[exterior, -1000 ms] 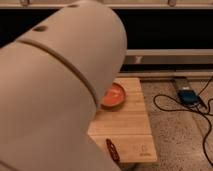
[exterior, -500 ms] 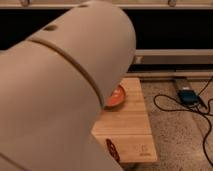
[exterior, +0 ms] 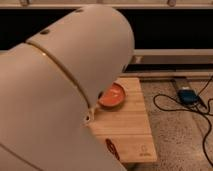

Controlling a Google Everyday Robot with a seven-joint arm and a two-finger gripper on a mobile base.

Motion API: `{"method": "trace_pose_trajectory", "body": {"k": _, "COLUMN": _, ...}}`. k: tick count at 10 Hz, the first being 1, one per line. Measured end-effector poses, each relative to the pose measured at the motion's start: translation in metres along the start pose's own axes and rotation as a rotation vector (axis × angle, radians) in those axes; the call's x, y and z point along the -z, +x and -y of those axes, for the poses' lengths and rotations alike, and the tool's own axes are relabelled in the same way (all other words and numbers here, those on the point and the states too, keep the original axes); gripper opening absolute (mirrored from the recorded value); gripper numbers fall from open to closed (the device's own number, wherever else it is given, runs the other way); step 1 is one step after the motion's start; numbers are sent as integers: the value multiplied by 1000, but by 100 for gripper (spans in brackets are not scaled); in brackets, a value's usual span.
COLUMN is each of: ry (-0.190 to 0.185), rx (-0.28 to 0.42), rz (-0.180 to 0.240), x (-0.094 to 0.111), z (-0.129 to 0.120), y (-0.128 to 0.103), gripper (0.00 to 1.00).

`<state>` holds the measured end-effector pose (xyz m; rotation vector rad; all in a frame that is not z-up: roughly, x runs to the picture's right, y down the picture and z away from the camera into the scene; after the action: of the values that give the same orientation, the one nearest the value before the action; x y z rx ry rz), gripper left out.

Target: Stand the bottle upright

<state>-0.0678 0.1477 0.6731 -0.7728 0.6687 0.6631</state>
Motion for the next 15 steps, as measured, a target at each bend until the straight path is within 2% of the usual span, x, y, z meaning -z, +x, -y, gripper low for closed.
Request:
{"method": "trace_pose_trajectory", "body": {"k": 4, "ry": 23, "rx": -37, "rz": -42, "x": -8, "z": 47, "y": 33, "gripper": 14}}
{"method": "trace_pose_trajectory", "body": {"k": 7, "ry": 39, "rx": -37, "rz": -76, "x": -14, "z": 64, "y": 54, "gripper": 14}}
{"method": "trace_pose_trajectory", "body": {"k": 9, "ry": 49, "rx": -22, "rz": -117, "x": -24, "z": 77, "y": 74, "gripper": 14}}
{"method": "trace_pose_trajectory", "body": {"k": 15, "ry": 62, "rx": 11, "rz": -204, "x": -37, "z": 102, "y": 99, "gripper": 14}}
